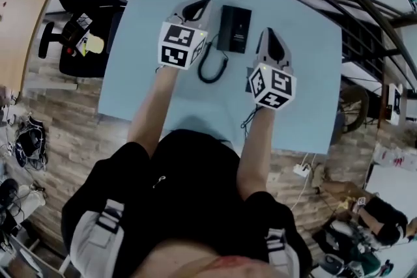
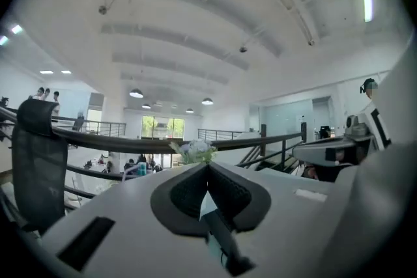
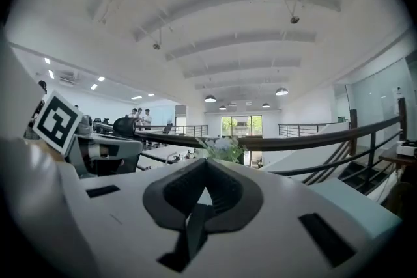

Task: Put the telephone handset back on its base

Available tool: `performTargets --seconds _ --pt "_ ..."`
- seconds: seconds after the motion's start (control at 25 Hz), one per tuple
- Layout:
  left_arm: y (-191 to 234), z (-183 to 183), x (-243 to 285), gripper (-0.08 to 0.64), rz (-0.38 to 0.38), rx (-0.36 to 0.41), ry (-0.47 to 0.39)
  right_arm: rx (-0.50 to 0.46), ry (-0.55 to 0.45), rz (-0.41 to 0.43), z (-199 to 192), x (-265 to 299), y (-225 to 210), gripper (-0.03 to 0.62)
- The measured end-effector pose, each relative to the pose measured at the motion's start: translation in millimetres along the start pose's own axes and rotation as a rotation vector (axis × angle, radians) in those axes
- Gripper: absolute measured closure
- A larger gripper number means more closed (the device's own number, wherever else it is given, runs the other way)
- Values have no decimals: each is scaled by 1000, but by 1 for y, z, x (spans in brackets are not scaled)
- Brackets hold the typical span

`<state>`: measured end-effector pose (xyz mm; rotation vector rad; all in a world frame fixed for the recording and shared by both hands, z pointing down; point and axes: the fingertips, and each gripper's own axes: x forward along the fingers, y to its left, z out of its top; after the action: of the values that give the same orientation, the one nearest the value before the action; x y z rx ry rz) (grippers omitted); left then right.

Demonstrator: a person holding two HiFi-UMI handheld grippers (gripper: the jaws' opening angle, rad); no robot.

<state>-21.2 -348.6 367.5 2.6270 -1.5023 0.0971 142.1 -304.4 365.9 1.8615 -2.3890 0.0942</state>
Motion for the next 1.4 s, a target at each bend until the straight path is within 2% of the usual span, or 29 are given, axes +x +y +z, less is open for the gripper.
performTargets --seconds 0.16,0.24,0.36,0.48,0.68,1.0,1.4 --pt "-10 54 -40 560 33 -45 -127 10 -122 85 49 -6 29 603" --pt "-16 71 -55 560 72 -36 -181 19 -180 113 65 -10 41 603" --pt "-19 75 -69 560 166 -48 -212 36 -176 95 69 -13 42 603" --pt "-26 72 -78 560 201 -64 -220 22 -137 57 64 -22 36 603" --pt "-38 57 -83 560 203 -11 -194 15 -110 67 47 -34 32 603" --pt "-49 45 -81 560 210 6 -178 4 -114 73 40 -46 26 603" --pt "-59 40 -74 560 190 -14 -169 -28 -117 82 36 -49 22 603"
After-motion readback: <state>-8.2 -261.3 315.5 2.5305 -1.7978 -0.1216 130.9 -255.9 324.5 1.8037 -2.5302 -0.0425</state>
